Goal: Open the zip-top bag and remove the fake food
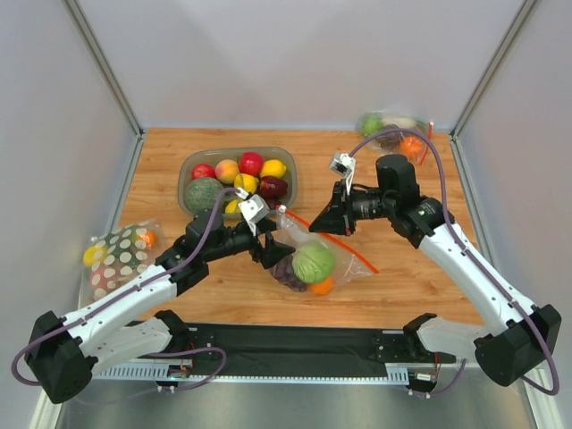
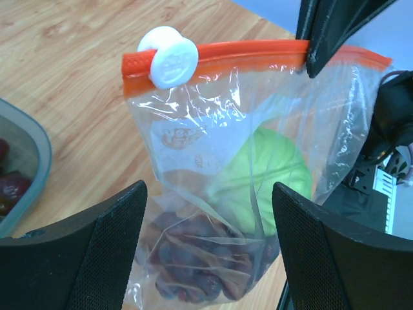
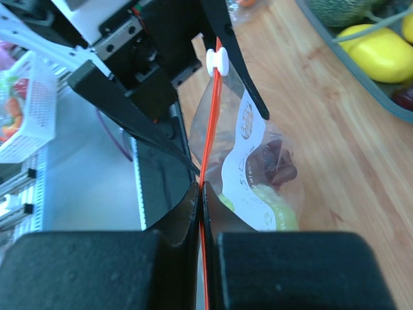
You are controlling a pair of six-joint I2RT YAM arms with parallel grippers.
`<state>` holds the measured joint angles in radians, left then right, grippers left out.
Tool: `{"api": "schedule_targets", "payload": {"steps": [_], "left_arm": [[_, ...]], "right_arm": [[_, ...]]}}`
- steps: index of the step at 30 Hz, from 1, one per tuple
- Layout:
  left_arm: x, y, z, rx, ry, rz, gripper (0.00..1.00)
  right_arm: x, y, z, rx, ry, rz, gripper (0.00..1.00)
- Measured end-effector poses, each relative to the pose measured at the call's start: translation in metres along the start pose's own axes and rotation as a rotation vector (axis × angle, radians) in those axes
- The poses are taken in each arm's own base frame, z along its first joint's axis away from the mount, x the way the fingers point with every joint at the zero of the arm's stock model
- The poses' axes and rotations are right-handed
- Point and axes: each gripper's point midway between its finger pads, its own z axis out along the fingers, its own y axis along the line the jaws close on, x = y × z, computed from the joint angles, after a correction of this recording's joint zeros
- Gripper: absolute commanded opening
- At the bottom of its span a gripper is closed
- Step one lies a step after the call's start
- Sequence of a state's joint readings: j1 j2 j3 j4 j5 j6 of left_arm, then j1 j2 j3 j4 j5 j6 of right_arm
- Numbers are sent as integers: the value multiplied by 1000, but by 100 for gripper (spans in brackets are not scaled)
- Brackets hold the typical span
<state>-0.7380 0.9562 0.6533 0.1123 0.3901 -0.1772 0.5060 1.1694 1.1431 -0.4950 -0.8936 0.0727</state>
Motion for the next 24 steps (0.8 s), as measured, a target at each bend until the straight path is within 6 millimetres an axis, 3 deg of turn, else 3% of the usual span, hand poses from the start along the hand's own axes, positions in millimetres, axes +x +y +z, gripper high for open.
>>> {"api": "schedule_targets", "payload": {"steps": [4,7,8,13,14,15,17,20,21,24], "left_arm": [[1,-8,1,52,-41,2,80],[-4,-14,3,88,-79,-8,58],[-6,-16,4,98,-91,-7,45],[-12,-27,6,171,-135,-22,17],[-12,-28,7,181,-135,-27,5],[-11,-30,8,193,-132,-34,0],[-8,-32,10,210,-125,-40,0],[-3,-34,10,224,-111,-47,0],[-2,-34,10,228,-106,-48,0],[4,-35,8,232,-80,-38,0]], "right_arm": [[4,3,2,-86,4,19,0],[9,5,3,-125,17,34,0],[10,6,3,-136,21,36,0],[14,10,1,-176,26,29,0],[16,10,1,-182,30,33,0],[18,9,1,-182,32,38,0],[24,7,1,-180,40,52,1],[28,3,0,-162,47,64,13],[29,0,1,-147,48,65,25],[32,-12,1,-74,54,73,44]]}}
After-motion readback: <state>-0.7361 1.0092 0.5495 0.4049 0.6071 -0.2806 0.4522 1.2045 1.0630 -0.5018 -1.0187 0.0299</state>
